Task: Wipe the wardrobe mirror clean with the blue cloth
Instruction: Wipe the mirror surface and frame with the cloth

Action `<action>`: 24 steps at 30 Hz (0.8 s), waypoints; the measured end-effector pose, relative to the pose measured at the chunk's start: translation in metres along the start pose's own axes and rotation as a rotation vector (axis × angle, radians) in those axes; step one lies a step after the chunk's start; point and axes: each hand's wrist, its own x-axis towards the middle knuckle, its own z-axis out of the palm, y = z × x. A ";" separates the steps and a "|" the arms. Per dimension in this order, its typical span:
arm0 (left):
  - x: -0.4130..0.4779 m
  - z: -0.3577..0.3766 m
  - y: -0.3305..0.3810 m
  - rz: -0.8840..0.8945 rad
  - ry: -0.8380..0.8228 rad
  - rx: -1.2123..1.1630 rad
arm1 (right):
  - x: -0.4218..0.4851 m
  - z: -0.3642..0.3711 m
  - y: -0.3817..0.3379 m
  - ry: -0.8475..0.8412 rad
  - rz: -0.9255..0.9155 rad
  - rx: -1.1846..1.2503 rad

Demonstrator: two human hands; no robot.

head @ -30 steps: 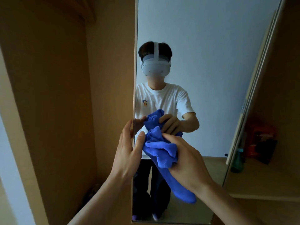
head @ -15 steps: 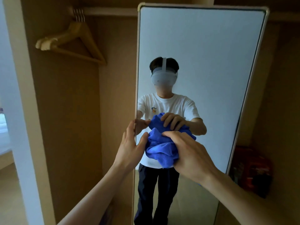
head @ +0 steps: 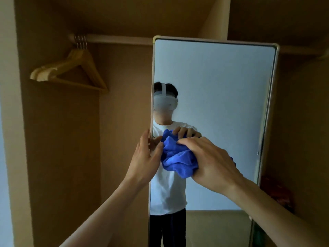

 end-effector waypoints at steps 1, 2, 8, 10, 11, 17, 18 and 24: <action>0.007 -0.003 0.002 0.022 -0.006 -0.018 | 0.007 -0.003 -0.001 0.014 -0.010 -0.016; 0.013 -0.005 0.005 0.038 -0.015 -0.026 | 0.014 -0.006 -0.002 0.029 -0.023 -0.035; 0.056 -0.017 0.034 0.059 -0.033 -0.216 | 0.068 -0.039 0.001 0.165 -0.146 -0.237; 0.070 -0.017 0.045 0.057 -0.025 -0.252 | 0.093 -0.055 0.003 0.219 -0.191 -0.299; 0.077 -0.018 0.049 0.061 -0.017 -0.258 | 0.106 -0.062 0.004 0.244 -0.213 -0.332; 0.106 -0.022 0.075 0.091 -0.005 -0.253 | 0.178 -0.099 0.011 0.380 -0.288 -0.472; 0.108 -0.024 0.081 0.109 0.003 -0.256 | 0.188 -0.103 0.011 0.395 -0.298 -0.495; 0.119 -0.036 0.106 0.165 0.026 -0.253 | 0.222 -0.121 0.007 0.425 -0.340 -0.573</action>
